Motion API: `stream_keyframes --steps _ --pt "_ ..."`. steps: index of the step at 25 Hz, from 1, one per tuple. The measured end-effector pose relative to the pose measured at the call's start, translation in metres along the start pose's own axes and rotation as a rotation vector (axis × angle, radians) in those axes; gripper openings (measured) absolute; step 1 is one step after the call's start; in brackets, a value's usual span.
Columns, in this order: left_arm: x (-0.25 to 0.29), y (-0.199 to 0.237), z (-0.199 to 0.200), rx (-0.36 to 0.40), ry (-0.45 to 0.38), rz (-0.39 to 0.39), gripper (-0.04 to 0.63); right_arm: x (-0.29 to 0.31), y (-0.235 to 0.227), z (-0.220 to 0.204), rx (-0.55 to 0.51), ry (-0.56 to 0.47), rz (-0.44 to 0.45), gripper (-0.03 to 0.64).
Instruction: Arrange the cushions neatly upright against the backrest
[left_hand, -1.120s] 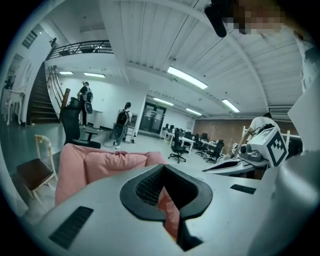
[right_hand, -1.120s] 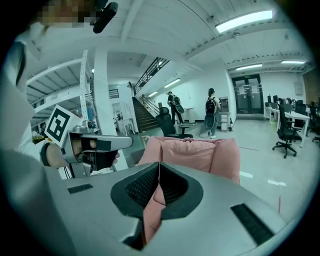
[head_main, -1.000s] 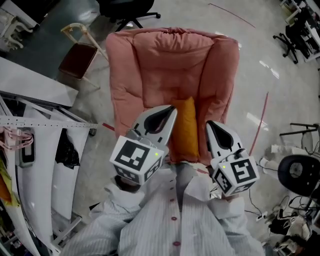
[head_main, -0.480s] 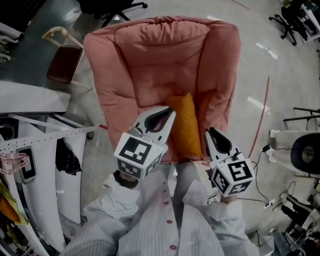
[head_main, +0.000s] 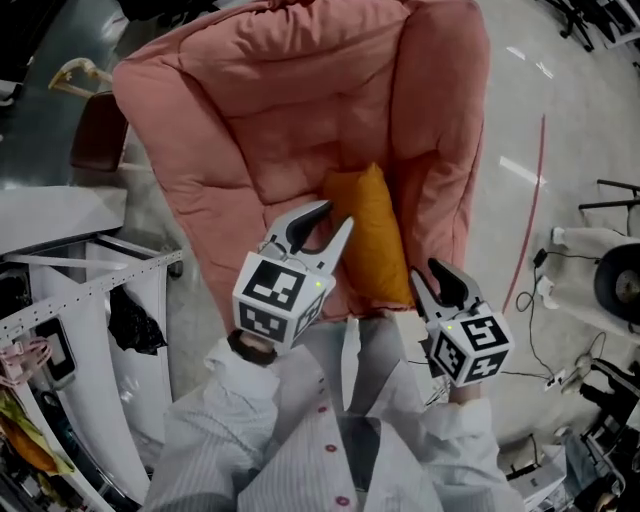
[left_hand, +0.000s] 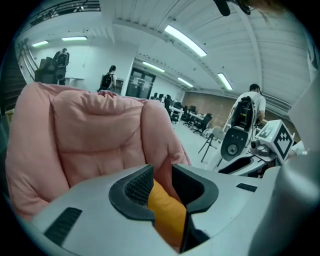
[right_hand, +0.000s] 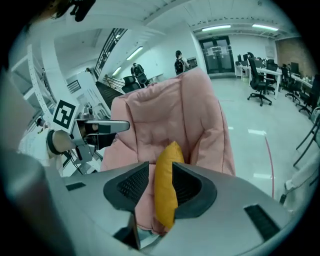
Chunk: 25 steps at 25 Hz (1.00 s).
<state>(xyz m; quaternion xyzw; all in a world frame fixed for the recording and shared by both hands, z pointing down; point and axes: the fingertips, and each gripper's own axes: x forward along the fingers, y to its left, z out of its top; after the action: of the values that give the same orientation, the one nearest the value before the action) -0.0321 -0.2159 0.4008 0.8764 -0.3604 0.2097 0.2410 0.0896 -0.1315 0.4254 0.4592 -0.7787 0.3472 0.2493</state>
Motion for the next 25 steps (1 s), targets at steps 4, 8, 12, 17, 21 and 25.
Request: stream_keyframes --steps 4,8,12,17,21,25 --pt "0.026 0.006 -0.029 -0.015 0.044 -0.02 0.14 0.014 -0.018 -0.05 0.046 0.087 -0.022 0.129" --pt "0.05 0.008 -0.055 0.002 0.092 -0.05 0.16 0.027 -0.029 -0.097 0.079 0.162 -0.044 0.135" --pt "0.078 0.013 -0.075 0.014 0.132 -0.066 0.176 0.044 -0.04 -0.137 0.114 0.222 -0.06 0.14" --pt "0.106 0.022 -0.087 0.02 0.17 -0.072 0.197 0.06 -0.048 -0.175 0.155 0.284 -0.064 0.147" --pt "0.127 0.028 -0.09 0.043 0.196 -0.055 0.213 0.065 -0.056 -0.199 0.17 0.322 -0.067 0.152" --pt "0.15 0.037 -0.091 0.044 0.217 -0.047 0.23 0.07 -0.066 -0.213 0.127 0.35 -0.108 0.156"
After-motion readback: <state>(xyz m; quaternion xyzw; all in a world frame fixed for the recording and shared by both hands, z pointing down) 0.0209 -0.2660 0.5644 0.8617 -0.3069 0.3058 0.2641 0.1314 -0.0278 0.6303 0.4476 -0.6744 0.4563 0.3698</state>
